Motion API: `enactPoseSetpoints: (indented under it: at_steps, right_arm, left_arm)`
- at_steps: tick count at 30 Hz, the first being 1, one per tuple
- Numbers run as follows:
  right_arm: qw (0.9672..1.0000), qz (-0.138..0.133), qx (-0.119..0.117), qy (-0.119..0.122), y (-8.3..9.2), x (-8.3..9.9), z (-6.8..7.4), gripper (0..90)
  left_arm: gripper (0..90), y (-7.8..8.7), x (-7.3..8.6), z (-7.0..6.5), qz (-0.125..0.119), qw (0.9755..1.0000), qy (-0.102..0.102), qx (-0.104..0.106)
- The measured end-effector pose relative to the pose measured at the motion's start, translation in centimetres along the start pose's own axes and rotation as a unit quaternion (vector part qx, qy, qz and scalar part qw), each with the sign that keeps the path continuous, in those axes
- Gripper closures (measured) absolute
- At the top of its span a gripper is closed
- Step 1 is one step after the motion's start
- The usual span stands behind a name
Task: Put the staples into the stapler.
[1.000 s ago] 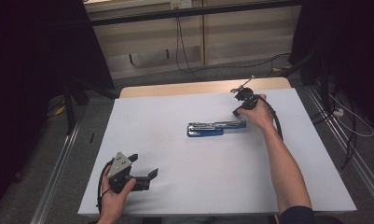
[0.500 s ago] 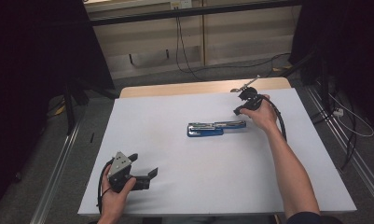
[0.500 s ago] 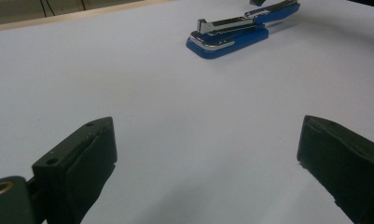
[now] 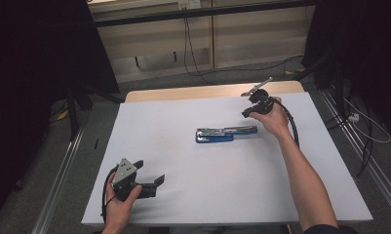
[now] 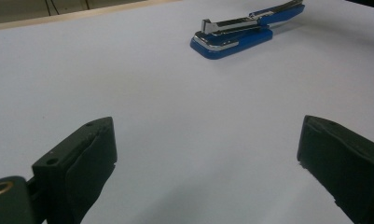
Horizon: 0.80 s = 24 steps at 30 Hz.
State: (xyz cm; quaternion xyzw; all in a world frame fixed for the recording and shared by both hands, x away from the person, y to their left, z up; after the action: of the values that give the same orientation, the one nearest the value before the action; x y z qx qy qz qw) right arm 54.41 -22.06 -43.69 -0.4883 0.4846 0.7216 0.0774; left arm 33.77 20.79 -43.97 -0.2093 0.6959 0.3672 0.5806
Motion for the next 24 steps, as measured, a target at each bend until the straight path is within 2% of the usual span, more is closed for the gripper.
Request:
enactPoseSetpoints:
  at_steps: [4,9,14,24]
  right_arm:
    - [0.9999,-0.006,-0.007,0.012,0.0,-0.3,0.5,79.4]
    - [0.9993,-0.015,-0.022,0.026,0.0,-0.7,1.2,79.5]
    - [0.999,-0.024,-0.026,0.029,0.1,-1.0,1.8,79.4]
    - [0.9971,-0.04,-0.049,0.043,0.2,-1.5,2.9,79.5]
  left_arm:
    - [4.7,0.0,0.0,0.1,-0.004,1.0,0.007,-0.003]
    - [4.7,-0.1,0.0,0.1,0.0,1.0,0.003,0.001]
    - [4.7,-0.1,0.0,0.0,-0.002,1.0,0.003,0.003]
    - [4.7,-0.1,0.1,0.0,0.0,1.0,0.003,0.004]
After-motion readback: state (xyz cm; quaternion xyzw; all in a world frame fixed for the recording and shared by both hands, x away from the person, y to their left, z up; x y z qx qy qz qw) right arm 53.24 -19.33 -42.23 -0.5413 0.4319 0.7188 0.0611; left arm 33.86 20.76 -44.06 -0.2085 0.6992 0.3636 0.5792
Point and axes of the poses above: each handheld gripper's, and its own axes: y roughly backward along the jaws, x roughly out of its underside, z roughly to its left, the point moved 3 cm from there along -y, roughly forward along the jaws, and after that the axes turned 13 degrees about -z, right-handed, at the moved point
